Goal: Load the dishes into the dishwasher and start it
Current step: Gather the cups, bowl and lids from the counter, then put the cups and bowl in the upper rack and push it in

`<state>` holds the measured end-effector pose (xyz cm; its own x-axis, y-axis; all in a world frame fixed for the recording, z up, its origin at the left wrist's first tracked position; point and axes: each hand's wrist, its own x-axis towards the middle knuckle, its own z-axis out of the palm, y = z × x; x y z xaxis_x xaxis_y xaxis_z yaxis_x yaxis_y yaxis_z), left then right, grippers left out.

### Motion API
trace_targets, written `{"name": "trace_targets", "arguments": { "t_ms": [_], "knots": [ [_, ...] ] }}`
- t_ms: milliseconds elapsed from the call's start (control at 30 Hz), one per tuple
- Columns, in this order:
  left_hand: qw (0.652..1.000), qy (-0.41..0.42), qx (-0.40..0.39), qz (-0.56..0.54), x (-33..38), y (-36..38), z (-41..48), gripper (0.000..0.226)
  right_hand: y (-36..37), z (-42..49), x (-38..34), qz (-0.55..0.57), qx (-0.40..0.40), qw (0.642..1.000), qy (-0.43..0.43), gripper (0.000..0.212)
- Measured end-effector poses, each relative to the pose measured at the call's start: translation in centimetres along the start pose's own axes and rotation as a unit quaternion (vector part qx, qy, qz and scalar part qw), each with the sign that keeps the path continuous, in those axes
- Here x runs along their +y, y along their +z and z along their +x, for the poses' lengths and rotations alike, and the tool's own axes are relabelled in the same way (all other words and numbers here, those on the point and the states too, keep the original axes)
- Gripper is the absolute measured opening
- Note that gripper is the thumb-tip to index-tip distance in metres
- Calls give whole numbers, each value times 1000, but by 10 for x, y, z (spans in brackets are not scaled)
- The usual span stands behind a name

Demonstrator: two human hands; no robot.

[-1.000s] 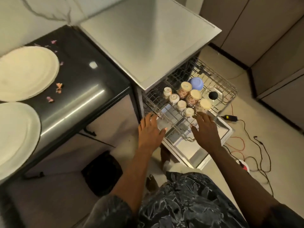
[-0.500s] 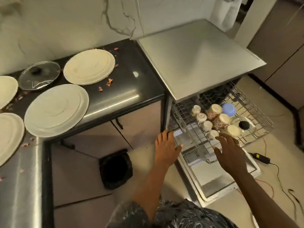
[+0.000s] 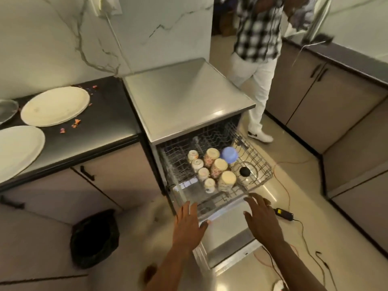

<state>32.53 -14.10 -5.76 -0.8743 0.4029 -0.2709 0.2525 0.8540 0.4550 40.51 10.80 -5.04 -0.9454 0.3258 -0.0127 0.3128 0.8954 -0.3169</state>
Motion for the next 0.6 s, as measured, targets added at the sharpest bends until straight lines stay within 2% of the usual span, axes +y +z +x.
{"name": "trace_targets", "arguments": {
  "t_ms": [333,600],
  "knots": [
    [999,4,48,11,39,4,4,66,-11,22,29,14,-22,999,-44,47],
    [1000,-8,12,-26,34,14,32,67,-14,33,32,38,-46,998,-10,49]
  ]
}}
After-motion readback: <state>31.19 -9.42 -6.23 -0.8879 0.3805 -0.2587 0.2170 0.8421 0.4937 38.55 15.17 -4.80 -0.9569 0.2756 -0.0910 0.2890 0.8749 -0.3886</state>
